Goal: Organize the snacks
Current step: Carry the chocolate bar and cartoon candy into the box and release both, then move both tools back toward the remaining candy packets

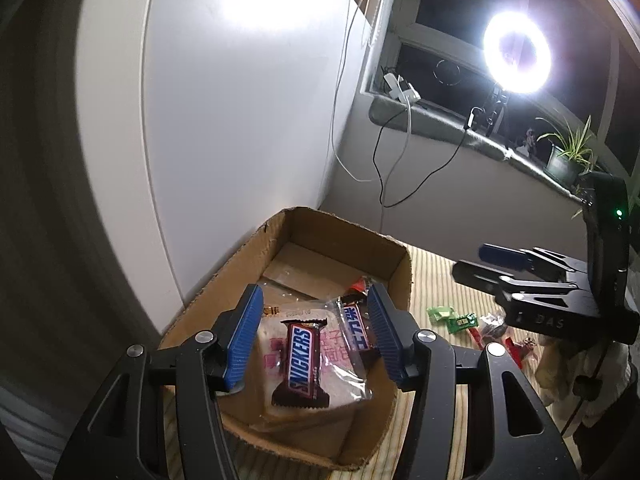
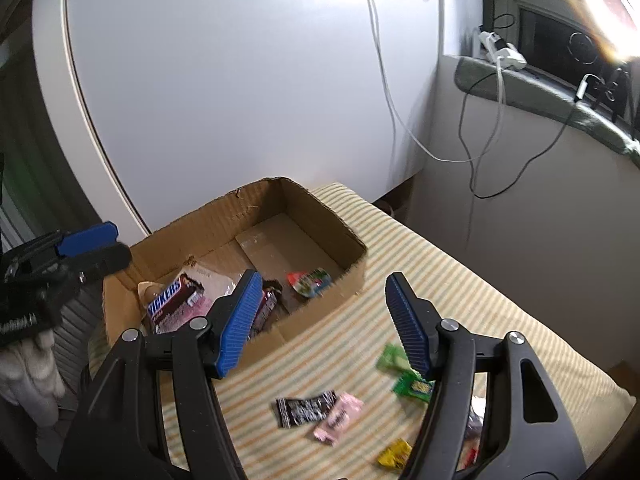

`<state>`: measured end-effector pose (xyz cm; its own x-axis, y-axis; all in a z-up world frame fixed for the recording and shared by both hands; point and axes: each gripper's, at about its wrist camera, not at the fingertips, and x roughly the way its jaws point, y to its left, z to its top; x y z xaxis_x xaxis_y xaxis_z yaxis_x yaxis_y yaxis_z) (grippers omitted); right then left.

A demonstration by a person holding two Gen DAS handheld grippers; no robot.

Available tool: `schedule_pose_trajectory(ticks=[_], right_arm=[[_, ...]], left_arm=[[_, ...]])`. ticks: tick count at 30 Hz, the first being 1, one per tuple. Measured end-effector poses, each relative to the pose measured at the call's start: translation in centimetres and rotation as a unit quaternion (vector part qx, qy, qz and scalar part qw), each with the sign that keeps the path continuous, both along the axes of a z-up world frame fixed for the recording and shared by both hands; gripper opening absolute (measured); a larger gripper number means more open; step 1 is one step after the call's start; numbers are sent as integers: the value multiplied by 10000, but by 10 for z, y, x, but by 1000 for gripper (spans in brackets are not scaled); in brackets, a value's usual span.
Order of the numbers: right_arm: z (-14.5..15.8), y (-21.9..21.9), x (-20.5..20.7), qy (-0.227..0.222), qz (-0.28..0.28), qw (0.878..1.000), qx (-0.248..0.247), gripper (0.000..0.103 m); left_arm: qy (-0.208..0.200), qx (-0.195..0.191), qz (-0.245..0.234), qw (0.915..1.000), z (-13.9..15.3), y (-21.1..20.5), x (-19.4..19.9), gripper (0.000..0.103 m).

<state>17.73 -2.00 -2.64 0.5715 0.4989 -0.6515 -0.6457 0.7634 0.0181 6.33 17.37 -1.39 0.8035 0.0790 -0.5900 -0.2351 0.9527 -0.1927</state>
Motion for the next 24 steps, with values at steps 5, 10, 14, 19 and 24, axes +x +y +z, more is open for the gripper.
schedule_pose_trajectory(ticks=[5,10,14,19,24], right_arm=[[5,-29,-12,-58,-161,9999,21,67],[5,-61,-23,-86,-332,9994,30,67],[2,-93,-31,-96,-523,9986,-35,67],[-11,-131,-39,31,-706,9975,-87,67],[-30,-146,-46,192,-537,9981,-231,67]], left_arm=[[-72,6,-85,9999,1,-14,-8,53],[-107,-41,-335,9994,-2,-34,-10,53],[-89,-108,-634,9979,-9,-57,-9,52],[61,-178,-1052,9943,-23,-88,-1,42],[299,-305,-1383,9895,-42,-114,13,35]])
